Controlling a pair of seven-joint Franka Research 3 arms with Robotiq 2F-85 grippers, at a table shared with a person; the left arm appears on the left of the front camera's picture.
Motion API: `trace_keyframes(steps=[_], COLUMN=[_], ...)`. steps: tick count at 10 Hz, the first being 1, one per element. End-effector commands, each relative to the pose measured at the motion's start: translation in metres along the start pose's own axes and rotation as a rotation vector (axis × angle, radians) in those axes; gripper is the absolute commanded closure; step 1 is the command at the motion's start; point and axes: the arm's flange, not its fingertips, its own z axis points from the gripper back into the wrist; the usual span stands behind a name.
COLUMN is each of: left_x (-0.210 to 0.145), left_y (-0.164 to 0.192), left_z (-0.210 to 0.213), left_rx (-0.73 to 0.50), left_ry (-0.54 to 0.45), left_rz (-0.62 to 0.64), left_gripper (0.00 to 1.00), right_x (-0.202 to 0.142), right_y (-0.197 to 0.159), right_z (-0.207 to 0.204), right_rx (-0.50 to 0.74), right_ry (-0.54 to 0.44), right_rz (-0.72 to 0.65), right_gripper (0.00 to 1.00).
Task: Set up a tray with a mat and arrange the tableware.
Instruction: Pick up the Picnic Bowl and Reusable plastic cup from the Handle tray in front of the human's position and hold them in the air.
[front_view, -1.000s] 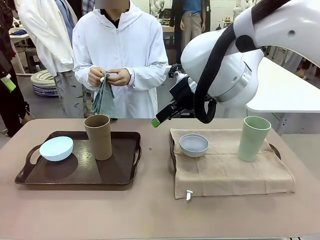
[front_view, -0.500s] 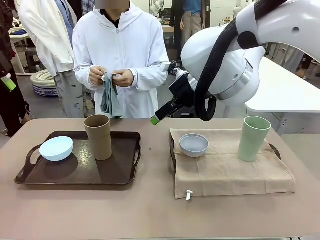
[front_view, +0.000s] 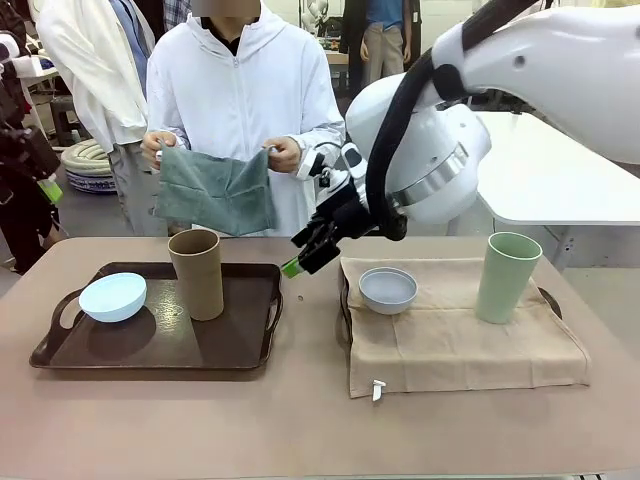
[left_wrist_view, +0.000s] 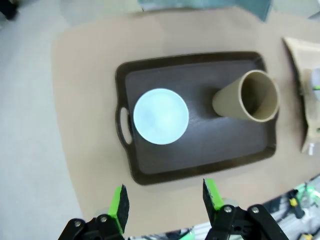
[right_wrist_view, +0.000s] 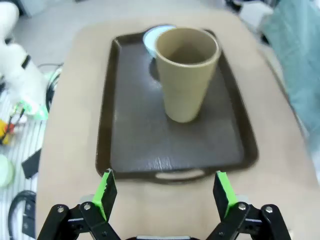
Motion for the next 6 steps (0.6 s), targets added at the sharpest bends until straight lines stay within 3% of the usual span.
trace_keyframes(steps=[1,6], left_x=[-0.006,-0.002], left_y=[0.012,0.051], left_z=[-0.022,-0.078], left_rx=[0.008,-0.07], left_ry=[-0.058,0.004], left_rz=[0.003,0.096], left_gripper=[0.21,0.21], right_x=[-0.011,0.017], right_y=[-0.015,-0.025], right_z=[-0.029,-0.099], right_rx=[0.057,0.053], right_ry=[-0.054,-0.167], right_rz=[0.032,0.171], right_gripper=[0.0,0.0])
